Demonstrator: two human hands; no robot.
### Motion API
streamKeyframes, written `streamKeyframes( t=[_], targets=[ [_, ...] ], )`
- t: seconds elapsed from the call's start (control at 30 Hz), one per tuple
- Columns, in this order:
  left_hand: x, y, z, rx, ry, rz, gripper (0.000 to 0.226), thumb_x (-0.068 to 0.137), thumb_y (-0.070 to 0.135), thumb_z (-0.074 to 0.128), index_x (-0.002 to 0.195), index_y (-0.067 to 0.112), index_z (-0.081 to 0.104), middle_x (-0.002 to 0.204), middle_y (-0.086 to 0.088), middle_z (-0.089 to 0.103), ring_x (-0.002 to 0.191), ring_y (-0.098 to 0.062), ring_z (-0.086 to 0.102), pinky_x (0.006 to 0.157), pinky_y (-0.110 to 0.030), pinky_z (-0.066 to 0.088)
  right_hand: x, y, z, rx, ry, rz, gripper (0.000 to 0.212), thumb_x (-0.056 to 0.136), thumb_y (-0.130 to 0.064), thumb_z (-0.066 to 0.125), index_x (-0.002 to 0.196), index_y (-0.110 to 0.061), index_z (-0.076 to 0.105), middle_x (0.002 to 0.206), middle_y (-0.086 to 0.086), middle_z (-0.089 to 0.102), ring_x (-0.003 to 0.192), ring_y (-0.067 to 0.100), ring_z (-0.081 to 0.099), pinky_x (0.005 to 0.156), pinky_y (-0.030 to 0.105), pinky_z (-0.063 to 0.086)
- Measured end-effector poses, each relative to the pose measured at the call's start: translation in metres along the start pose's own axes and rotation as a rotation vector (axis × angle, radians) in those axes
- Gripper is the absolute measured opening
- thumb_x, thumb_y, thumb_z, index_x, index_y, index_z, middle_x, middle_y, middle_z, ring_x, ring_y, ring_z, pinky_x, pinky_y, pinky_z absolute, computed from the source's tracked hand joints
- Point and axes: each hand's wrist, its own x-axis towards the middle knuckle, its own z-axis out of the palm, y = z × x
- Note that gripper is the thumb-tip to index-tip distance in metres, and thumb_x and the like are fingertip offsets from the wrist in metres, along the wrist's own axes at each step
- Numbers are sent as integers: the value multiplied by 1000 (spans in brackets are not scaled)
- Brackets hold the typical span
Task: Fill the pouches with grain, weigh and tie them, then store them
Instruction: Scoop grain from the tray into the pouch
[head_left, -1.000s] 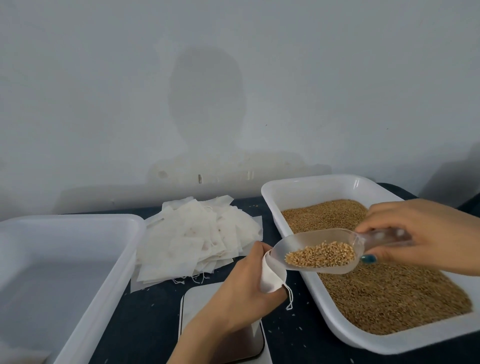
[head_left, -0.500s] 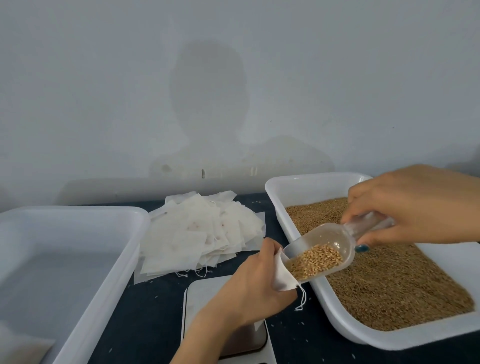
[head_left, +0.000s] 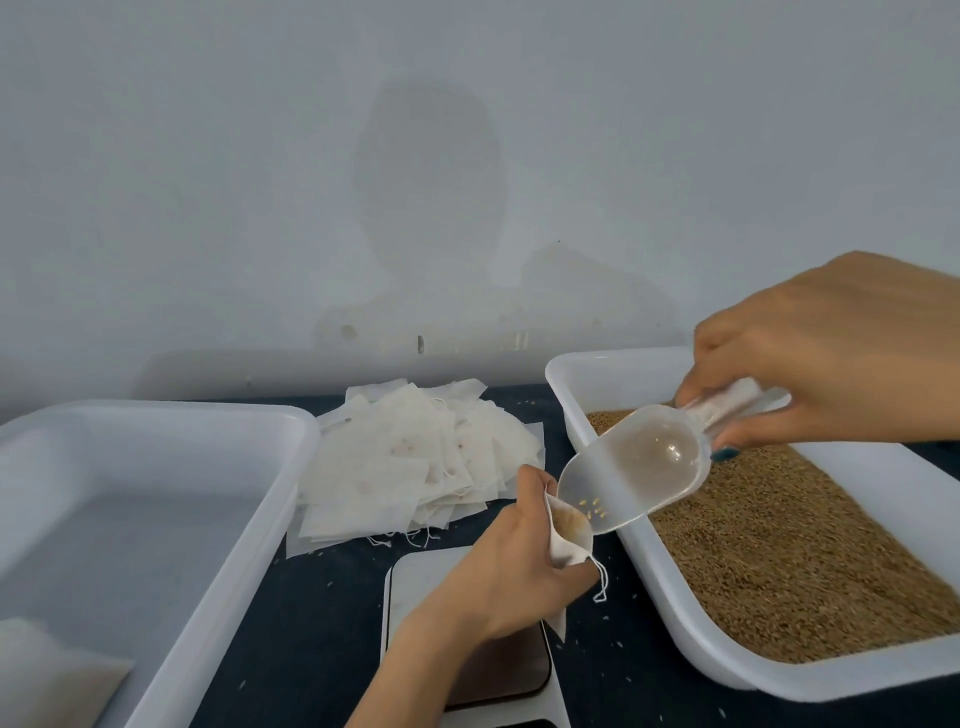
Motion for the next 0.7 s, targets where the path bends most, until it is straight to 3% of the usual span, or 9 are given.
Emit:
streamKeyframes(
  t=[0.07,0.17,0.27,0.33,0.43,0.5,0.6,0.7],
  targets=[
    [-1,-1,-1,-3,-9,-7,35,82,19,58,98,20,27,82,16,48,78,14,47,68,-3,37,-5,4,10,49,17,-12,41,70,-82,40,96,-60,62,72,-37,50,52,-12,46,42,14,21],
    [-2,-1,-3,31,19,-29,39,78,33,55,99,29,22,85,9,46,73,9,46,63,-11,39,-12,8,27,150,17,2,47,71,-87,36,101,-62,60,77,-43,49,57,-21,43,48,10,16],
    [-1,-1,-6,42,33,-49,41,79,32,59,100,27,24,86,5,48,72,-2,46,63,-13,39,-16,11,41,222,36,54,44,71,-89,38,103,-67,58,88,-46,51,90,-29,43,48,10,19],
    [-1,1,-9,28,33,-58,43,80,30,60,104,25,25,89,4,50,75,-6,48,65,-13,39,-19,10,50,270,60,86,39,72,-87,43,104,-69,57,98,-48,52,96,-28,44,50,11,27],
    [-3,3,-16,7,39,-82,43,76,37,54,106,25,25,98,-6,56,85,-20,54,74,-24,46,-28,7,63,476,73,129,37,72,-85,50,106,-69,56,102,-49,55,95,-21,54,62,13,44],
    [-6,4,-21,7,50,-77,39,77,38,49,105,26,25,100,-12,57,90,-27,55,81,-35,48,-36,3,74,640,90,173,37,73,-84,53,105,-67,58,97,-46,61,92,-18,59,66,11,47],
    [-14,0,-30,-28,47,-56,29,82,41,45,101,29,27,100,-6,56,88,-24,53,84,-42,49,-50,1,98,818,132,276,35,72,-76,60,105,-64,59,94,-39,67,90,-15,63,60,7,49],
    [-24,-10,-39,-106,13,-72,17,89,41,41,100,34,30,91,5,56,82,-16,54,87,-47,51,-68,8,125,799,144,398,33,72,-70,68,103,-61,64,90,-39,67,86,-16,63,56,12,50]
  ],
)
